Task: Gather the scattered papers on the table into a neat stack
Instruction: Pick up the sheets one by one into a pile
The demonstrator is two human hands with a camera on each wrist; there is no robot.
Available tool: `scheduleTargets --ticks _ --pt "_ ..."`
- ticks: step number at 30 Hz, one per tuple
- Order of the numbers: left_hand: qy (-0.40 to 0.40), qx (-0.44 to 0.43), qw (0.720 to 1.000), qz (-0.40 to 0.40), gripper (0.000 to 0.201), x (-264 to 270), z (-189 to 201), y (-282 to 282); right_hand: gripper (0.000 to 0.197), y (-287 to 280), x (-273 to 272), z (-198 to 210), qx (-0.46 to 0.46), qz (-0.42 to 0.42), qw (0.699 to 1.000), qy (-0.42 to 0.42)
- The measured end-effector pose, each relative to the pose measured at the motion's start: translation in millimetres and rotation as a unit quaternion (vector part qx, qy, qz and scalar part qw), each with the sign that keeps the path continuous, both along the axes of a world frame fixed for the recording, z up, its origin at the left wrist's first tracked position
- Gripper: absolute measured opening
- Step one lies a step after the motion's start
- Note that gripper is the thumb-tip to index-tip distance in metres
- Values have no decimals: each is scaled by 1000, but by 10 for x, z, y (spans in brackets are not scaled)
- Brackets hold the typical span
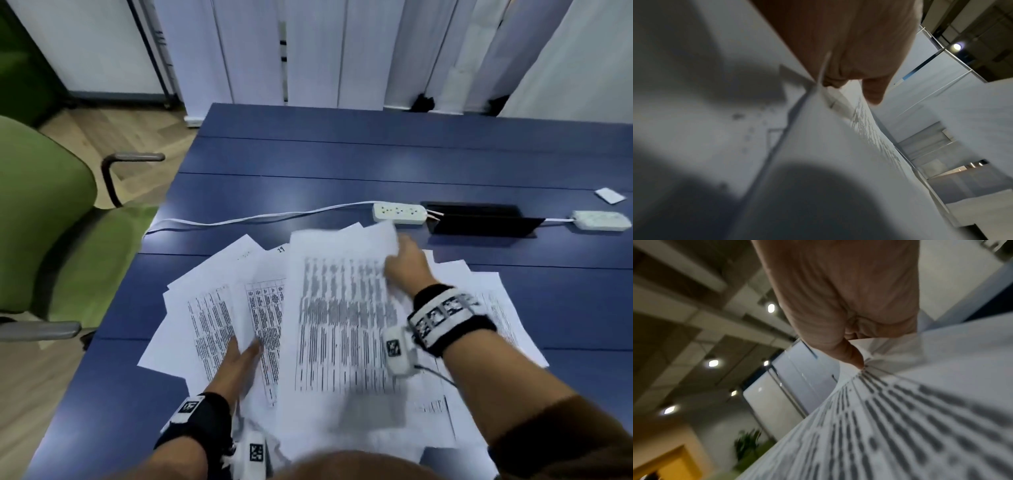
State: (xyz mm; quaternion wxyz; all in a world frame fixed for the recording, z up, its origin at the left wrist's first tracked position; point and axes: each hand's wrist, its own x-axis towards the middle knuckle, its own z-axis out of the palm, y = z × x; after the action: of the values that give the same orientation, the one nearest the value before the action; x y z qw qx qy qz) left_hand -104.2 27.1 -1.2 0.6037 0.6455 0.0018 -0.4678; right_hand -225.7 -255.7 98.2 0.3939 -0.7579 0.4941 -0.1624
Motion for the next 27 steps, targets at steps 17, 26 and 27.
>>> scheduleTargets --ticks 17,26,27 --pt "-99 4 994 -55 66 17 -344 119 76 43 -388 -1062 -17 -64 969 237" --pt "-1 -58 998 16 67 144 -361 96 30 -66 -639 -1014 159 13 987 28" --pt "5 -61 998 24 71 164 -385 107 25 -26 -638 -999 169 4 985 20"
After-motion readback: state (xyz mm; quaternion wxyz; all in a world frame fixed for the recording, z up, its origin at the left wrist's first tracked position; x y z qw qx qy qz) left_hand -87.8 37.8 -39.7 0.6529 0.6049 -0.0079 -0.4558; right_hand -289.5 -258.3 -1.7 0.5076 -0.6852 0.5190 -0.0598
